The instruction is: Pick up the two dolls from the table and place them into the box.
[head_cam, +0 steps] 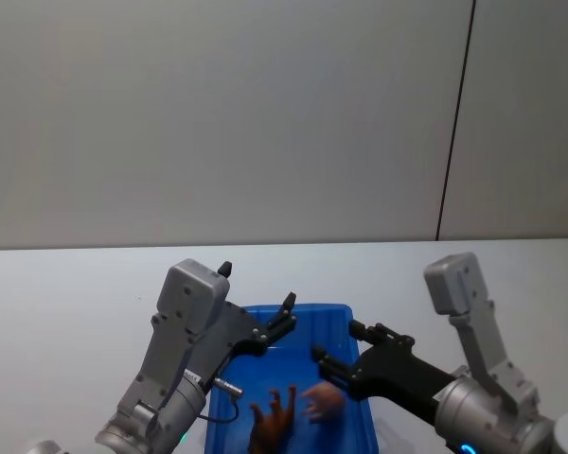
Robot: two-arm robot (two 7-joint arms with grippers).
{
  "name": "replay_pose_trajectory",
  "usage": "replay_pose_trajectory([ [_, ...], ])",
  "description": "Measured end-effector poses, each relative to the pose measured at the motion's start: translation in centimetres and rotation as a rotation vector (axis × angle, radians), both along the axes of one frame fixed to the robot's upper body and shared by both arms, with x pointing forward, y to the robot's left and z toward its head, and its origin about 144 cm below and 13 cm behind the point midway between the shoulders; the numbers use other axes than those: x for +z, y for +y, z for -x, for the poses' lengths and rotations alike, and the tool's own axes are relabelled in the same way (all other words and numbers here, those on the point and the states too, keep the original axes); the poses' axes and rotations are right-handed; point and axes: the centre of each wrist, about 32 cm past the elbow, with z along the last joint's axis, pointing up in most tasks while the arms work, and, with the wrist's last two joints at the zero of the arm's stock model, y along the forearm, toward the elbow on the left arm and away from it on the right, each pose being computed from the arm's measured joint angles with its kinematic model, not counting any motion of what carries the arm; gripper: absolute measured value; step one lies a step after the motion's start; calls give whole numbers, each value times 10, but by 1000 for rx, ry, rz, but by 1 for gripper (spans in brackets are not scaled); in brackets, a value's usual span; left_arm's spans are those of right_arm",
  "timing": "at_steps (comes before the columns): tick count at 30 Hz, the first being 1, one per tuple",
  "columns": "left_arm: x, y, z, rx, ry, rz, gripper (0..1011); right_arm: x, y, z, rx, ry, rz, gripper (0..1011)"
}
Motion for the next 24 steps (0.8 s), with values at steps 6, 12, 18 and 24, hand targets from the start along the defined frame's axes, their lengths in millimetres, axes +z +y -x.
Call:
replay_pose_trajectory([
  [6,0,0,0,0,0,0,1001,-2,5,-4,6,13,12,818],
  [12,0,0,0,0,0,0,1001,-3,1,-6,-1,11,22,984],
  [18,0,0,0,0,0,0,1001,-4,-10,-5,-20,-1,32,1001],
  [24,0,0,0,0,0,0,1001,-6,-30,2,-51,-10,39,1001],
])
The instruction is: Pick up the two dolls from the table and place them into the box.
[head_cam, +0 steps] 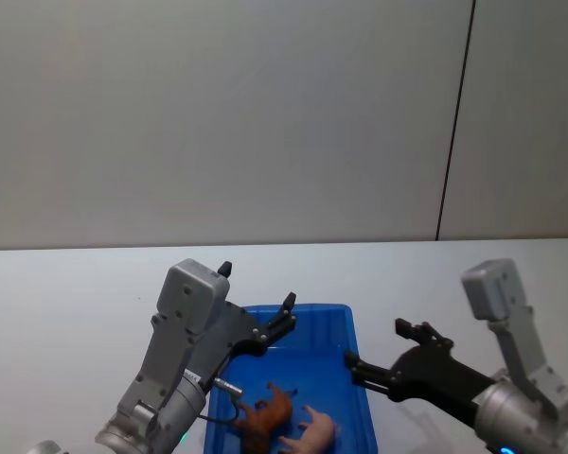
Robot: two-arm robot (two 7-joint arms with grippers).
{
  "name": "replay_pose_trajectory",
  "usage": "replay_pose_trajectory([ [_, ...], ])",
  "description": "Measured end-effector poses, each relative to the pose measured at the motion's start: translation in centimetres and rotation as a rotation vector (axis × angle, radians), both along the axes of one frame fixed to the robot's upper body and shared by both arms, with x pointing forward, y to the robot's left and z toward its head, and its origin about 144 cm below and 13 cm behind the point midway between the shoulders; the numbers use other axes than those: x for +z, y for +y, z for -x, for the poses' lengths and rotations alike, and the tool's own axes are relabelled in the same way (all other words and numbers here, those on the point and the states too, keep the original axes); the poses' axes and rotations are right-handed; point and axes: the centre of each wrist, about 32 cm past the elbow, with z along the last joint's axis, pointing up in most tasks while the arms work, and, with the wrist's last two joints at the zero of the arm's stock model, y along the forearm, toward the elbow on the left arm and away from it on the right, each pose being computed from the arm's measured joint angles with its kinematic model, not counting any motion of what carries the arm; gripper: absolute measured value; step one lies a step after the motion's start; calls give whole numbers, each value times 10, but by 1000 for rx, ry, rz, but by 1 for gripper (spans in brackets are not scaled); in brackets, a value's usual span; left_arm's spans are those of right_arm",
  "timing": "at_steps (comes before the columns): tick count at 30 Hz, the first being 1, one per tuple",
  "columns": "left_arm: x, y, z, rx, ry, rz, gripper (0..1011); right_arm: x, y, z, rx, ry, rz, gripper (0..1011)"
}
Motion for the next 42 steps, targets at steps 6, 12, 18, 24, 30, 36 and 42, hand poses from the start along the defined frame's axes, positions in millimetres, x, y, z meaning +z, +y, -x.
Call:
replay_pose_trajectory([
  [6,0,0,0,0,0,0,1001,-2,-15,7,-19,-5,1,1001],
  [12,0,0,1,0,0,-4,1001,-3,-25,11,-33,-9,3,1001],
  [18,2,4,5,21,0,-23,1001,-4,-32,15,-41,-11,4,1001],
  [24,2,11,17,70,10,-40,1001,-4,-35,16,-45,-12,5,1001],
  [30,-1,18,31,127,35,-37,1001,-5,-38,18,-48,-13,6,1001],
  [36,-8,25,48,203,81,-10,1001,-5,-39,18,-49,-13,6,1001],
  [42,-19,29,62,262,134,25,1001,-5,-40,19,-51,-13,6,1001],
])
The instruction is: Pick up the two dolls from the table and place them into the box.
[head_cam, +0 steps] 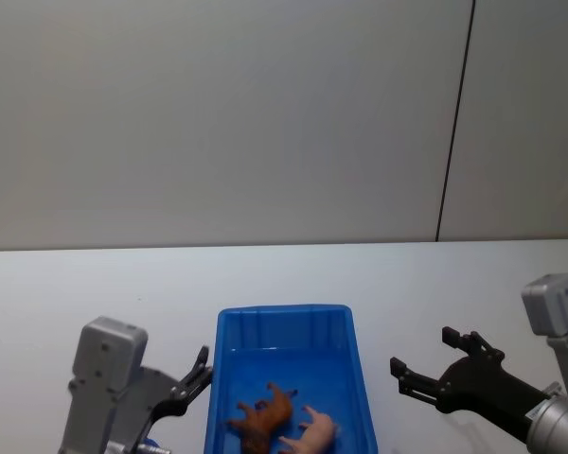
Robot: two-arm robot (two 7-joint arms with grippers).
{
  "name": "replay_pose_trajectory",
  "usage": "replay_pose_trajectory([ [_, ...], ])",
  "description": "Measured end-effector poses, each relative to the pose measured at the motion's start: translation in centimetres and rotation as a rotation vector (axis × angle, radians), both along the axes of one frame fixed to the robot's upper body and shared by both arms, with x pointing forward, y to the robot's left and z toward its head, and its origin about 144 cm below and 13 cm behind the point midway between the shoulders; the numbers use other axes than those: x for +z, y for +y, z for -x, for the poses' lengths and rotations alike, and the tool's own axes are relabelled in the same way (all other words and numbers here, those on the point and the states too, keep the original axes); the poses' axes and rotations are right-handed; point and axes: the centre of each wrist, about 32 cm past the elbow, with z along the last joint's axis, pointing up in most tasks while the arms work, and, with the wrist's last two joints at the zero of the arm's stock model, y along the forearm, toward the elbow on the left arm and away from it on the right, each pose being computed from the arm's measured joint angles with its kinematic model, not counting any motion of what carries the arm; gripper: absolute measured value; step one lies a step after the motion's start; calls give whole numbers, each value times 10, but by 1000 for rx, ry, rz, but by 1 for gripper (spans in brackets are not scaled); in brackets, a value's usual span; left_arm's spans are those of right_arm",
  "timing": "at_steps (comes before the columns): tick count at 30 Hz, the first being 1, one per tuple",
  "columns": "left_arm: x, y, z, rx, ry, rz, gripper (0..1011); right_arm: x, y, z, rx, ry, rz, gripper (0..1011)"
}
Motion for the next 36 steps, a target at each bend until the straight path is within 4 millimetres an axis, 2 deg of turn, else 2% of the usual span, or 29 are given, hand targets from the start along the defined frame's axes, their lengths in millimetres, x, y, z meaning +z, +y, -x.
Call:
replay_pose_trajectory([
  [16,-26,10,20,79,121,84,1001,0,-1,0,-1,-1,0,1001],
  [36,-47,23,26,81,262,96,1001,0,-1,1,-1,0,1,1001],
])
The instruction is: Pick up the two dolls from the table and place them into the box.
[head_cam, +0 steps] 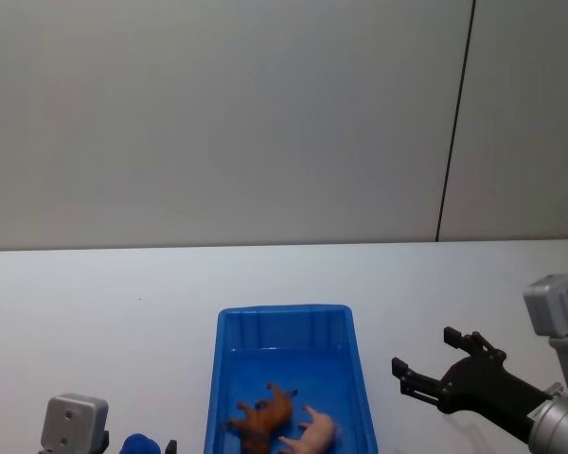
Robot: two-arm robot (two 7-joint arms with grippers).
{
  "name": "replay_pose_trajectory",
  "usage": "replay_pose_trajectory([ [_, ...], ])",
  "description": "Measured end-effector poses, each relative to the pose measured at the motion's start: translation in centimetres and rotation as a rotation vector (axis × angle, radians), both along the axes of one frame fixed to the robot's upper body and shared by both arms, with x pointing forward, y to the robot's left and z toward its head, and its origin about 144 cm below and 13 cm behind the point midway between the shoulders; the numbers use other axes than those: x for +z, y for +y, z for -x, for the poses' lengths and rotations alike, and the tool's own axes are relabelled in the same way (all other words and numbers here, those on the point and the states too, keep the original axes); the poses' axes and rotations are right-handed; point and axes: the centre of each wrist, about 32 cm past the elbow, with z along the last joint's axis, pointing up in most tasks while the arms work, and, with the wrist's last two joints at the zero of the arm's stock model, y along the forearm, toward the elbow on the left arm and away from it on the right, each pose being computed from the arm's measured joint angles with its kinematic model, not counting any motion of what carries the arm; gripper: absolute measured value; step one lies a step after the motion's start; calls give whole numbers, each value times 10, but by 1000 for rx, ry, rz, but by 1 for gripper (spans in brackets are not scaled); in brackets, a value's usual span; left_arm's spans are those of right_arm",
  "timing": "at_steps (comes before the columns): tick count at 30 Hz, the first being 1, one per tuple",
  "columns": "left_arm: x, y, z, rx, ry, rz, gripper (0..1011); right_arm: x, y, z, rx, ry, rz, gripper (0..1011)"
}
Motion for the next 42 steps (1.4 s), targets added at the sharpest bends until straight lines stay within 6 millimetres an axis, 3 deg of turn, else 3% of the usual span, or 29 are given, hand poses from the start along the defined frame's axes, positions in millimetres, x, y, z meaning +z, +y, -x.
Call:
replay_pose_trajectory([
  [5,-5,2,-3,-11,20,-2,1001,0,0,0,0,0,0,1001],
  [13,-12,5,-7,-21,32,-14,860,0,0,0,0,0,0,1001],
  [17,-13,6,-8,-26,28,-20,685,0,0,0,0,0,0,1001],
  [22,-12,7,-10,-32,13,-30,566,0,0,0,0,0,0,1001],
  [36,16,2,-27,-89,-117,-75,462,0,0,0,0,0,0,1001],
  [42,32,-9,-42,-156,-198,-82,422,0,0,0,0,0,0,1001],
])
